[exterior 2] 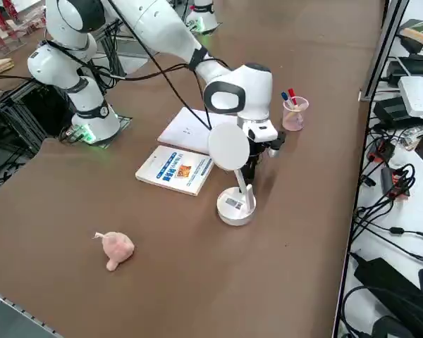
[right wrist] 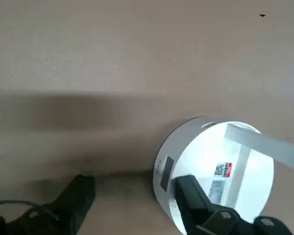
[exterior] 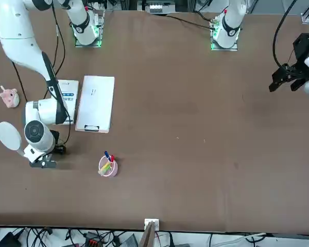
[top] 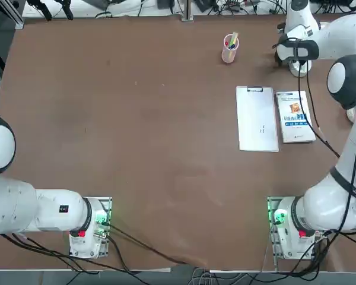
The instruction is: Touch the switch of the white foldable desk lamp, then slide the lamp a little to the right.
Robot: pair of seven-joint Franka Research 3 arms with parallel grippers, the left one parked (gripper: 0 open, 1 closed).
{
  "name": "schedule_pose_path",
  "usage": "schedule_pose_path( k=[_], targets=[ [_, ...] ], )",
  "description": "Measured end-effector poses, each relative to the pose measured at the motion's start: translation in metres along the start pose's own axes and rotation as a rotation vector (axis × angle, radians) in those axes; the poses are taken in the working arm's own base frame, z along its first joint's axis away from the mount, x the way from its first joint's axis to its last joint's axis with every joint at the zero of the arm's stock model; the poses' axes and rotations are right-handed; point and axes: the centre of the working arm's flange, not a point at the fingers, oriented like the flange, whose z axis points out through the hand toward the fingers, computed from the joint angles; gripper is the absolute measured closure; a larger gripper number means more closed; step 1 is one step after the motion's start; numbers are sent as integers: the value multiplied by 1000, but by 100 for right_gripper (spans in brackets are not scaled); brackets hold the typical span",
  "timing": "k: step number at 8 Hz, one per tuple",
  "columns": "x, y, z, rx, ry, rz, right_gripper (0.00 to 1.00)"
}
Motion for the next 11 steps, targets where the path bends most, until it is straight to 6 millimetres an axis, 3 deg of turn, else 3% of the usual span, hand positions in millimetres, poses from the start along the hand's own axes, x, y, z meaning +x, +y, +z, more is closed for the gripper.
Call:
schedule_pose_path(
  k=[3,6,8,11],
  targets=[
    [3,-9,-10,-2,-2,-41,0],
    [16,-9,-51,-51,-59,-142,0],
    [24,-12,-77,-136,-68,-313,0],
    [26,-5,-76,-246,-92,-613,0]
  ],
)
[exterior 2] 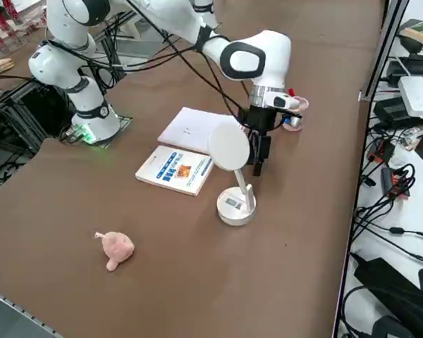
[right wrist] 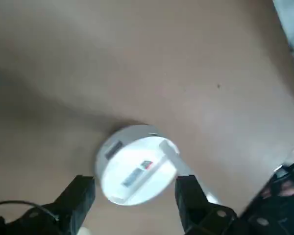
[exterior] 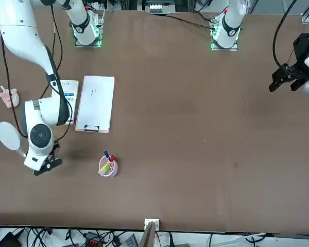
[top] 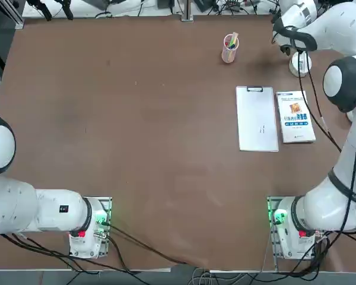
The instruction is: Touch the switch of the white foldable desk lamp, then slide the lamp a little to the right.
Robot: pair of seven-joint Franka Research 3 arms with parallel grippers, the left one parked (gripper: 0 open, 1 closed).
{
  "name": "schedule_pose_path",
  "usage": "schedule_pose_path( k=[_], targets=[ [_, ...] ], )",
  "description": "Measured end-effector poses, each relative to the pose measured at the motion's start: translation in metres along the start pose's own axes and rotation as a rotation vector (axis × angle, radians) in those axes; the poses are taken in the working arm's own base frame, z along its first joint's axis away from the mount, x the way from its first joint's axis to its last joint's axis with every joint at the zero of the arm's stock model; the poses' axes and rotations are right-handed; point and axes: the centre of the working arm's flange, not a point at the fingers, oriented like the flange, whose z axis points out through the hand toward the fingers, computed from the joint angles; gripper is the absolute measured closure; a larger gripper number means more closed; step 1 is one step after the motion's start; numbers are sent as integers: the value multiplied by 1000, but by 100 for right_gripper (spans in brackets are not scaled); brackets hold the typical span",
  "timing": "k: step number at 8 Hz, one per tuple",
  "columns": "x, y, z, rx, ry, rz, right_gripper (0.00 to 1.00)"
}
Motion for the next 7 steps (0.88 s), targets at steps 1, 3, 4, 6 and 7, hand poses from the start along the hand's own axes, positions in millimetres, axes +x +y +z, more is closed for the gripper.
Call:
schedule_pose_path(
  k=[1,3,4,6,7],
  targets=[
    [-1,2,1,-28,-11,-131,0],
    [-5,7,5,-43,-44,-365,0],
    [-8,7,7,-46,-73,-454,0],
    [-12,11,8,-52,-117,-543,0],
    [-13,12,9,-75,-137,-572,0]
  ],
)
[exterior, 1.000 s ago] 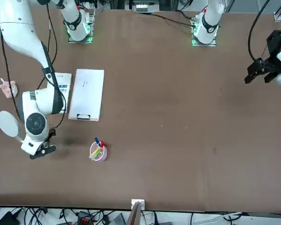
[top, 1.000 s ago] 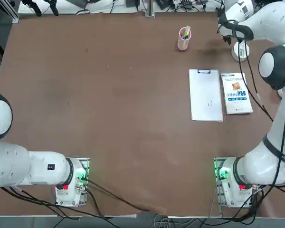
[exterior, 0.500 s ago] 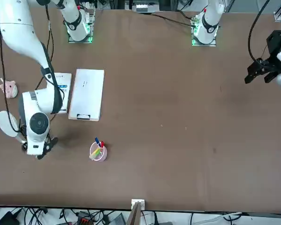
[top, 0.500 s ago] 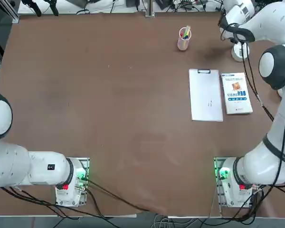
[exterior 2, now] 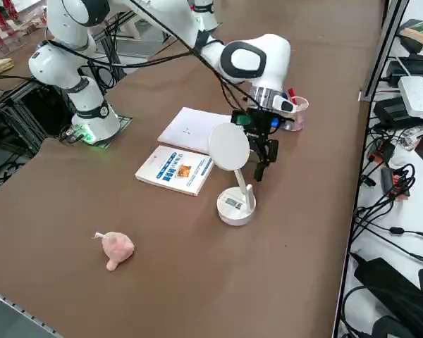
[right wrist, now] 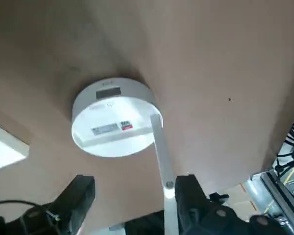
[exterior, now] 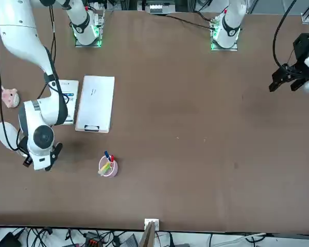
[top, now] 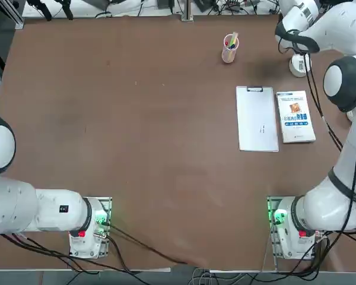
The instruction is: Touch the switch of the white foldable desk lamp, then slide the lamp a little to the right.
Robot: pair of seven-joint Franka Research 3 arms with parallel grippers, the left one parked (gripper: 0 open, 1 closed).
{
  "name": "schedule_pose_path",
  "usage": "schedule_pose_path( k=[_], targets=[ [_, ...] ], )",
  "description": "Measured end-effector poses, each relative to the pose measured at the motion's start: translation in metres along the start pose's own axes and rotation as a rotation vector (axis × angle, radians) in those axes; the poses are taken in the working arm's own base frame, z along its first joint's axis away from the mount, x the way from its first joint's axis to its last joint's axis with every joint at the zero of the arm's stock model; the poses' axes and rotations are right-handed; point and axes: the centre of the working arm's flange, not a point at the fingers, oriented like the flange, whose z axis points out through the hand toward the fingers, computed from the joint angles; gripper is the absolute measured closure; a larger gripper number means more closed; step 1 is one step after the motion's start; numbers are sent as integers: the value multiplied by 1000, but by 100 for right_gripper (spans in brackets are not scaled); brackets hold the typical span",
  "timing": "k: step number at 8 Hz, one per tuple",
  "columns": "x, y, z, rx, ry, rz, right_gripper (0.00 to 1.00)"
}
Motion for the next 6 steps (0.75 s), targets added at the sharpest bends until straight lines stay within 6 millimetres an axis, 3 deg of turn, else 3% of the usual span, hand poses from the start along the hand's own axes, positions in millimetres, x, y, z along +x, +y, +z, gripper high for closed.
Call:
schedule_pose_path(
  k=[6],
  targets=[
    [17,-6,23,-81,-113,-140,2]
  ],
)
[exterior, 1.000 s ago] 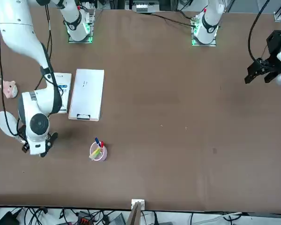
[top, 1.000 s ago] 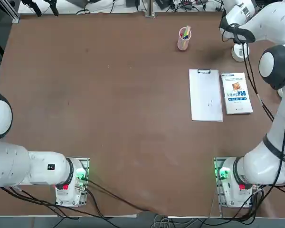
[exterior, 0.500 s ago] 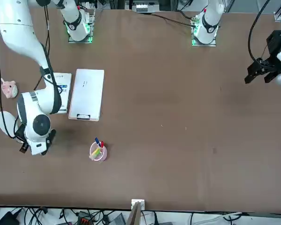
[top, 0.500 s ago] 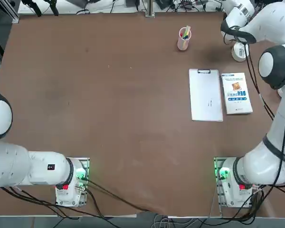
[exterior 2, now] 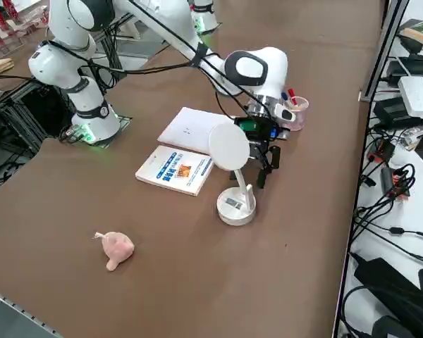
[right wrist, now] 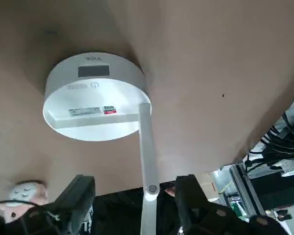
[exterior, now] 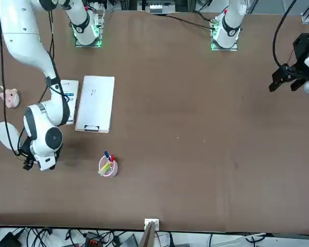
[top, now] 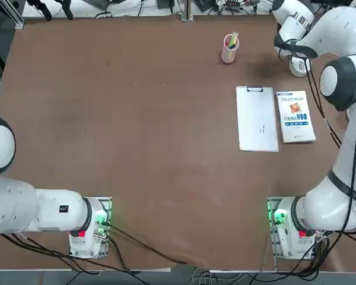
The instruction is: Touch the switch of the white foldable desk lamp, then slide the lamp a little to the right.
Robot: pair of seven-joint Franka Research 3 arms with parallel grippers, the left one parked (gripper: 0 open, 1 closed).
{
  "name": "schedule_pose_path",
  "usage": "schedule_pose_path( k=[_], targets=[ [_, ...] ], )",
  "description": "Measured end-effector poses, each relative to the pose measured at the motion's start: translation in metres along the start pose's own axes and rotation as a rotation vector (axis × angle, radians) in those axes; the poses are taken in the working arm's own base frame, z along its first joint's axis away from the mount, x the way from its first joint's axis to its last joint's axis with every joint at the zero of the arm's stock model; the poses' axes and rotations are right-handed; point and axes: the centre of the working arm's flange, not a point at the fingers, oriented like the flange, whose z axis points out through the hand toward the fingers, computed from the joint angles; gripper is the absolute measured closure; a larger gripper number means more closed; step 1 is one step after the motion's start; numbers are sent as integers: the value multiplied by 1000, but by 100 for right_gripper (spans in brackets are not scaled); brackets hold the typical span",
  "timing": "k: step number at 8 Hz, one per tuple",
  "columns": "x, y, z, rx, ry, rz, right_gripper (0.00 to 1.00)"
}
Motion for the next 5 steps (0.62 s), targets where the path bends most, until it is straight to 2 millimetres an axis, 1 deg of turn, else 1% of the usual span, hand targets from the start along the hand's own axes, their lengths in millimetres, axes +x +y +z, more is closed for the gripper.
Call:
schedule_pose_path(
  k=[1,2,3,4,5],
  targets=[
    [3,-1,3,1,-4,-8,4],
    [4,-1,4,-6,-13,-16,23],
    [3,-1,5,-16,-25,-25,31],
    [2,-1,7,-20,-31,-29,35],
    [2,0,8,-20,-33,-30,36]
  ],
)
